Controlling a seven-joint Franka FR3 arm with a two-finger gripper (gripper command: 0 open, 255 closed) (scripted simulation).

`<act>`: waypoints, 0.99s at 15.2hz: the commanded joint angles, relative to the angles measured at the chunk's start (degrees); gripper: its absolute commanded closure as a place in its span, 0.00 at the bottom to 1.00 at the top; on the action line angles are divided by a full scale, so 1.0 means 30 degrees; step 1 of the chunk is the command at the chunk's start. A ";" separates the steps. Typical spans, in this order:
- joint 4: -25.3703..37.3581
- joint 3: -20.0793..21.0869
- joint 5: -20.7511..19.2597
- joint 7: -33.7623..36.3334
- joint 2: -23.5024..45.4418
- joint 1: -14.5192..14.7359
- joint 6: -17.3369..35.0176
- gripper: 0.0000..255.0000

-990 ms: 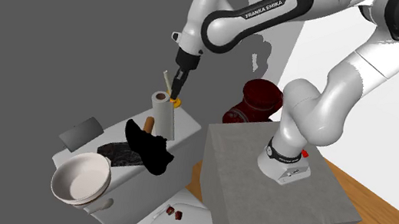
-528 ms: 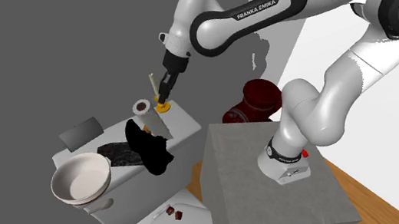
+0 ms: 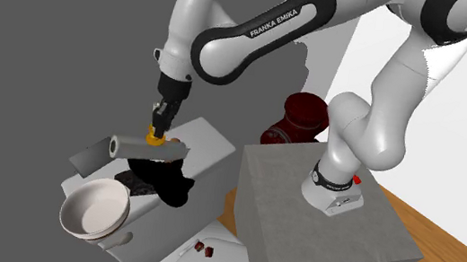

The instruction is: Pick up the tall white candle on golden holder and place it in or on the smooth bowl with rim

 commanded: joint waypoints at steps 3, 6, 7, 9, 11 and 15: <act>0.1902 0.0836 0.0385 0.1271 0.2323 0.0786 0.0455 1.00; 0.3619 0.1326 0.0442 0.2192 0.3954 0.1221 0.0514 1.00; 0.2856 0.1236 0.0368 0.2005 0.3265 0.1121 0.0577 1.00; 0.2762 0.1185 -0.0029 0.1917 0.2847 0.1035 0.0757 0.00; 0.2575 0.1104 -0.0804 0.1729 0.2002 0.0854 0.1113 0.00; 0.2217 0.1028 -0.2193 0.1304 0.0353 0.0462 0.1786 0.00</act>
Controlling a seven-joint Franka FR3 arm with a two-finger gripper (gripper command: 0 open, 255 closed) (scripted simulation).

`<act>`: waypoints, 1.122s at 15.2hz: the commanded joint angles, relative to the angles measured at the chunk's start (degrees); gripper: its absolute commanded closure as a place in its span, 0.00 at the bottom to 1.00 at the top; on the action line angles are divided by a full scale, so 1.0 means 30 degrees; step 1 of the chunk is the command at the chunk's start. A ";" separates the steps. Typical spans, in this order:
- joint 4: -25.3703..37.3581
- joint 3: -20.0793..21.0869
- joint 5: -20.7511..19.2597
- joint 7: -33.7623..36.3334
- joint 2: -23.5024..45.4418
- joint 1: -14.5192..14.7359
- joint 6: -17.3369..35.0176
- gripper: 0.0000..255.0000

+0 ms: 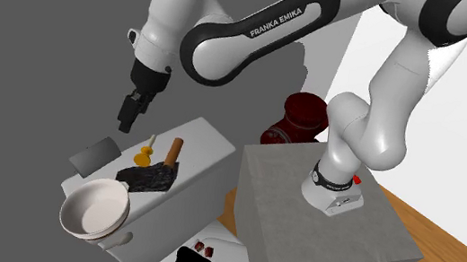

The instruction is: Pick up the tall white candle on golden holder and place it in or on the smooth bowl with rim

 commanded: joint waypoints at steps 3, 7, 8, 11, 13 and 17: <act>-0.0192 -0.0112 -0.0051 -0.0432 0.0176 -0.0045 0.0821 0.00; -0.0158 -0.0154 0.0360 -0.0719 0.1078 0.0091 0.1664 0.00; -0.0148 -0.0157 0.0425 -0.0765 0.1212 0.0109 0.1782 0.00; -0.0148 -0.0156 0.0426 -0.0765 0.1212 0.0108 0.1782 0.00; -0.0148 -0.0156 0.0426 -0.0765 0.1212 0.0108 0.1782 0.00; -0.0148 -0.0156 0.0425 -0.0766 0.1210 0.0107 0.1779 1.00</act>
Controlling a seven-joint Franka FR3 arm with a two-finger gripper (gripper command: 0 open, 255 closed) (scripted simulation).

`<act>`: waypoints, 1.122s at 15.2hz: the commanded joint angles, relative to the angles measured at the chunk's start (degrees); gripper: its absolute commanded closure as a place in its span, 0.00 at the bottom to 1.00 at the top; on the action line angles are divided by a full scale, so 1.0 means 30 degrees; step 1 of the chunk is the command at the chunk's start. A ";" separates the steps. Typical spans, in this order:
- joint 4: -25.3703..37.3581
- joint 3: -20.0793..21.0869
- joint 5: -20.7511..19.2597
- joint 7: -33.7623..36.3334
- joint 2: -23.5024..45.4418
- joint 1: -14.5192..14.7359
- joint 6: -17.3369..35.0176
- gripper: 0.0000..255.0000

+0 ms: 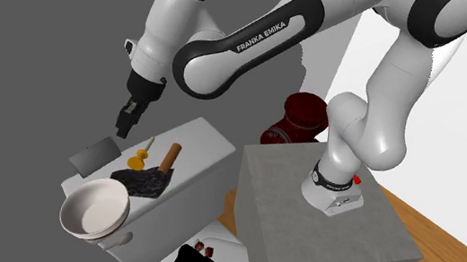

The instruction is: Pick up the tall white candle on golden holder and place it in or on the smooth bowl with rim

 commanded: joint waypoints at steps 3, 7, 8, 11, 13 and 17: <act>0.0000 0.0000 0.0000 0.0000 0.0000 0.0000 0.0000 1.00; 0.0000 0.0000 0.0000 0.0000 0.0000 0.0000 0.0000 1.00; 0.0000 0.0000 0.0000 0.0000 0.0000 0.0000 0.0000 1.00; 0.0244 -0.0283 0.0386 -0.1785 0.0537 0.0097 -0.0277 0.00; 0.0825 -0.0720 0.0965 -0.5178 0.1672 0.0155 -0.0882 0.00; 0.2301 -0.1080 0.1306 -1.1217 0.4143 -0.0215 -0.2123 0.00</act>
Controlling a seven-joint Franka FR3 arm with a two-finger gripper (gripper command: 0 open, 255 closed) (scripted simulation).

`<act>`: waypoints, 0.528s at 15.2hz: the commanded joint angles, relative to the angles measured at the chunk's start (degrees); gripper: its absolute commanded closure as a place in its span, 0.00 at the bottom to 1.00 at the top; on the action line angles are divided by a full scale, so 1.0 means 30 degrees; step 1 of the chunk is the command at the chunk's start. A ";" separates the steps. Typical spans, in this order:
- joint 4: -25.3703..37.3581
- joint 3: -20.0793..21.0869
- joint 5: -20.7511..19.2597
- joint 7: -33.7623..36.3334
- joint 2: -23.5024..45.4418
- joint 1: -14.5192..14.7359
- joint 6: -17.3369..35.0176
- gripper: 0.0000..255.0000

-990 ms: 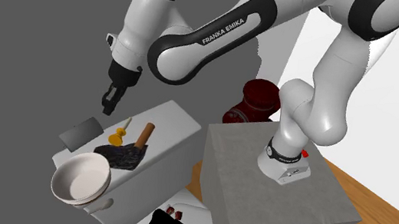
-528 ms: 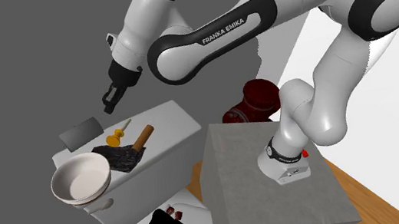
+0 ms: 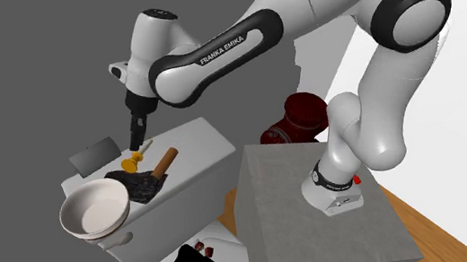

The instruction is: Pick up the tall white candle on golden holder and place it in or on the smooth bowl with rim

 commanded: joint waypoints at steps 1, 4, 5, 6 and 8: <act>0.0985 -0.0068 0.0033 -0.3115 0.1491 -0.0273 -0.0597 0.00; 0.2371 0.0048 -0.0580 -0.6852 0.3478 -0.0836 -0.1365 0.00; 0.2868 0.0114 -0.0892 -0.7998 0.4151 -0.1032 -0.1585 0.00; 0.3381 0.0175 -0.1244 -0.9103 0.4830 -0.1214 -0.1786 0.00; 0.3809 0.0264 -0.1501 -1.0039 0.5583 -0.1385 -0.1751 0.00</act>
